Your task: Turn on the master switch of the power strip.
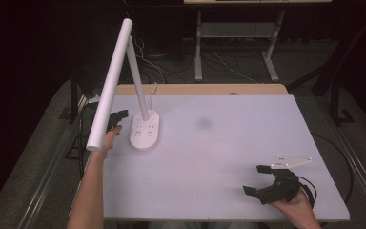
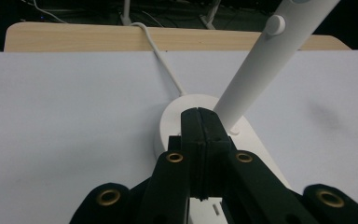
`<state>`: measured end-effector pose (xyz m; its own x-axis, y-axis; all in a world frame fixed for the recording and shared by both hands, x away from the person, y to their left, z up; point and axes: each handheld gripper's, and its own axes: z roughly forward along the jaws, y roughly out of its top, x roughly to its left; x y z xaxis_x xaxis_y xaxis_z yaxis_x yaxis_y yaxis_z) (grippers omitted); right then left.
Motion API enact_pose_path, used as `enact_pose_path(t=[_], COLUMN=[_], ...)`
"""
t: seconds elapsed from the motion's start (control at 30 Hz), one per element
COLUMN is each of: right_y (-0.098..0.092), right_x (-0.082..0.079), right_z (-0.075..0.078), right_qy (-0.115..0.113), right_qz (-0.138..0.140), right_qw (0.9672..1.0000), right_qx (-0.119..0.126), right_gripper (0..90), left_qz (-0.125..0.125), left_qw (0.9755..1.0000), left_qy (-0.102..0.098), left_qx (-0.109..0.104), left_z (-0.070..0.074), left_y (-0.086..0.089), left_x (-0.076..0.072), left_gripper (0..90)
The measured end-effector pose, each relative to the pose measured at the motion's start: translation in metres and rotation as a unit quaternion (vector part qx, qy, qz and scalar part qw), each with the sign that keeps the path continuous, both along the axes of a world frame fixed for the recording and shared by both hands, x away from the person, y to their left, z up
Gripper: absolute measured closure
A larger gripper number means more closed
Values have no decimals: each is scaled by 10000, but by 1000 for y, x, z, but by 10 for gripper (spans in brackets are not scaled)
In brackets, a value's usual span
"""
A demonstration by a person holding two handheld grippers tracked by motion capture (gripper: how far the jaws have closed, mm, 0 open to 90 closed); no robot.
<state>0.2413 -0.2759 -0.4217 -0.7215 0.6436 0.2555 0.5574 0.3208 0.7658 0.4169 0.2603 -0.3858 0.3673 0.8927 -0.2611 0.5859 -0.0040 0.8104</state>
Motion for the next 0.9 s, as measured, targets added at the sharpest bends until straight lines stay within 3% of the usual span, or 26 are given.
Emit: enact_pose_path(t=[0.17,0.33,0.47,0.57,0.7,0.77,0.9], right_y=[0,0,-1,-2,-3,-3,-3], right_x=[1,0,1,0,0,0,-1], right_z=[0,1,1,1,2,2,2], right_qy=[28,25,1,-11,2,5,-19], right_qz=[-10,-40,-38,-56,-87,-100,-98], right_qw=[10000,10000,10000,10000,9999,9999,9999], right_qx=[10,53,67,73,115,120,125], right_gripper=[5,5,5,5,5,5,5], left_qz=[-25,2,-216,-426,-595,-604,-774], left_qw=[9998,9990,9980,9975,9960,9966,9956], left_qy=[-128,-88,-115,-123,-153,-89,50], left_qx=[-181,-439,-575,-544,-650,-550,-518], left_z=[-2,-2,0,2,3,3,-1], left_y=[5,7,8,7,5,2,-3], left_x=[-15,-30,-43,-53,-64,-69,-78], left_gripper=[893,685,451,294,168,109,0])
